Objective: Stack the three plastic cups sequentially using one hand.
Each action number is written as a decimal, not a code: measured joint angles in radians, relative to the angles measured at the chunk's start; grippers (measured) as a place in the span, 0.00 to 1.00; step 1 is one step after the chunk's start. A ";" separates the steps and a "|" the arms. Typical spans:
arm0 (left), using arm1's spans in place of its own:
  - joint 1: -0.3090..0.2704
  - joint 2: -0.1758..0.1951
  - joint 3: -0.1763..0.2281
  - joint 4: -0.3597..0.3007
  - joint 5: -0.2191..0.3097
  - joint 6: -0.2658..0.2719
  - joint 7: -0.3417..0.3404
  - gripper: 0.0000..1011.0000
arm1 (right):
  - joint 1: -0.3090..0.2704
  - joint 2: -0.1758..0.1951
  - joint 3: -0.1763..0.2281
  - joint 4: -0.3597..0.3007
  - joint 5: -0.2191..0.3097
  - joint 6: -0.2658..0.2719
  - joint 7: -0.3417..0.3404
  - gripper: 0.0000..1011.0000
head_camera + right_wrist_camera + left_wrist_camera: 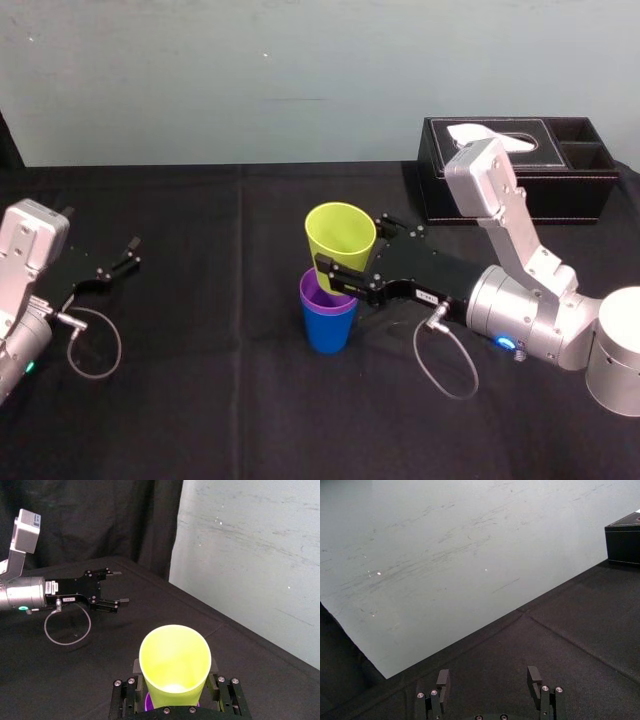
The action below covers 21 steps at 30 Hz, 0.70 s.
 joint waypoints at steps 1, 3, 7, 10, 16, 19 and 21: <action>0.000 0.000 0.000 0.000 0.000 0.000 0.000 1.00 | 0.001 -0.001 -0.001 0.001 -0.001 0.000 0.000 0.73; 0.000 0.000 0.000 0.000 0.000 0.000 0.000 1.00 | 0.002 -0.003 -0.005 0.004 -0.003 0.000 0.000 0.73; 0.000 0.000 0.000 0.000 0.000 0.000 0.000 1.00 | 0.004 -0.007 -0.009 0.010 -0.004 -0.001 0.003 0.72; 0.000 0.000 0.000 0.000 0.000 0.000 0.000 1.00 | 0.007 -0.010 -0.012 0.016 -0.007 -0.001 0.004 0.73; 0.000 0.000 0.000 0.000 0.000 0.000 0.000 1.00 | 0.010 -0.014 -0.016 0.025 -0.010 -0.001 0.005 0.73; 0.000 0.000 0.000 0.000 0.000 0.000 0.000 1.00 | 0.011 -0.016 -0.017 0.028 -0.011 -0.001 0.005 0.73; 0.000 0.000 0.000 0.000 0.000 0.000 0.000 1.00 | 0.011 -0.017 -0.019 0.030 -0.012 -0.002 0.006 0.72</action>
